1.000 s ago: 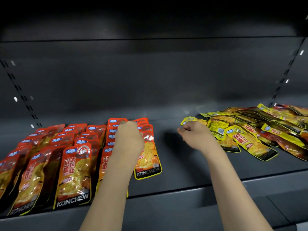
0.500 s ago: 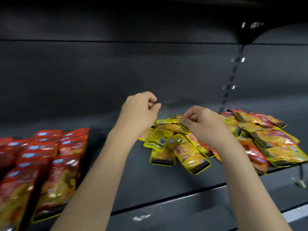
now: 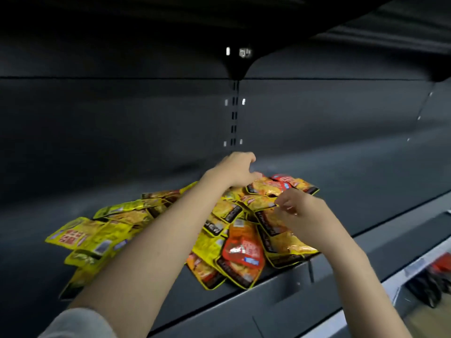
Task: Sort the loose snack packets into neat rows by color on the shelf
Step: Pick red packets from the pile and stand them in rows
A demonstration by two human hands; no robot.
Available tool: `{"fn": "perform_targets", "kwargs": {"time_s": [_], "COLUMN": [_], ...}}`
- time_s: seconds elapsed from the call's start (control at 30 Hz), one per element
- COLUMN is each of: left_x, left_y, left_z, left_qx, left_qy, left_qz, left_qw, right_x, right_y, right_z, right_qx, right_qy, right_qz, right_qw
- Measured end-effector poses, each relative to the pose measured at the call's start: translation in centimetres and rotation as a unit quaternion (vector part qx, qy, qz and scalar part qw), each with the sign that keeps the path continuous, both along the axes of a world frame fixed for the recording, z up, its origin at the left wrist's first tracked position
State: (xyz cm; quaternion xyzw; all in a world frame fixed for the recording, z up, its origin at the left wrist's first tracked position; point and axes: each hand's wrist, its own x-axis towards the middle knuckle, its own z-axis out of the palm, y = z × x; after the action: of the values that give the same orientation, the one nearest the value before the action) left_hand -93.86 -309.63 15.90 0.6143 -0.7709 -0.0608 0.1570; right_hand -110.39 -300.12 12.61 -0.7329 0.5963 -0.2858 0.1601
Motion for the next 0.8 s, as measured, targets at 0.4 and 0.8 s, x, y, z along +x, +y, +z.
{"fn": "perform_targets", "kwargs": {"time_s": [0.4, 0.8], "left_x": [-5.4, -2.1], "left_y": [-3.9, 3.7], "left_z": [-2.9, 0.1], "left_qx": [0.082, -0.036], "left_qy": [-0.108, 0.07], "left_qz": [-0.037, 0.075], "left_qw": [0.99, 0.994], "right_x": [-5.6, -3.4], "right_y": [-2.7, -14.4], "right_z": [-2.2, 0.5], "right_qx": [-0.005, 0.016], "right_qy": [-0.023, 0.0], "right_qz": [-0.019, 0.004], "right_qw": [1.0, 1.0]}}
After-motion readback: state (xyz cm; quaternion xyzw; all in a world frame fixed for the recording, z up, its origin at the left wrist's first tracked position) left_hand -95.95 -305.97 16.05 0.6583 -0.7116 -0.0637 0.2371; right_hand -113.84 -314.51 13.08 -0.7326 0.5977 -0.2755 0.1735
